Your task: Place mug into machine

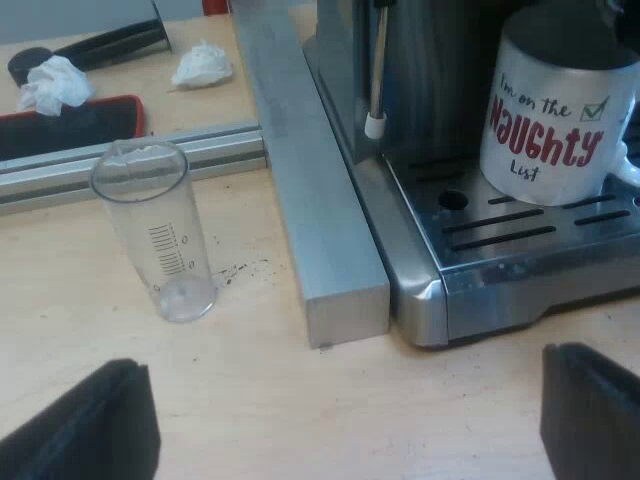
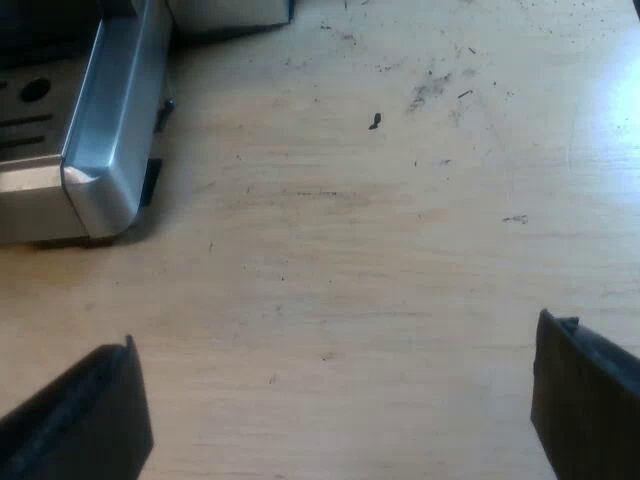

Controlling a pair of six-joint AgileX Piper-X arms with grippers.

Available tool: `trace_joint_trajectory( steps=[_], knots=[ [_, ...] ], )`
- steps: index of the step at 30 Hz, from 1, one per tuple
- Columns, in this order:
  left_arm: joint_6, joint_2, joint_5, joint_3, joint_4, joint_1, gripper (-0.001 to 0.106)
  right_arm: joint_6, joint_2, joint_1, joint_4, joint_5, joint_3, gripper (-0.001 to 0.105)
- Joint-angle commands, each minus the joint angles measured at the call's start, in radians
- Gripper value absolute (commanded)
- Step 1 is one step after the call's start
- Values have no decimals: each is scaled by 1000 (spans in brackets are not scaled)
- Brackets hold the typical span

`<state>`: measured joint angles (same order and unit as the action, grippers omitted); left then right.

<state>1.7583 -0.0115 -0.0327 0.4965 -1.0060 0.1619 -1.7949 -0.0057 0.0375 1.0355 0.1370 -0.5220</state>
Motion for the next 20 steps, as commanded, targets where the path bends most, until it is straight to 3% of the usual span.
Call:
trace_joint_trajectory(
  steps=[1, 20],
  knots=[
    [10, -141, -2, 2, 19, -3, 79, 3, -47, 6, -7, 0, -4, 79],
    [3, -141, 5, -1, 24, -3, 79, 3, -47, 6, -7, 0, -4, 79]
  ],
)
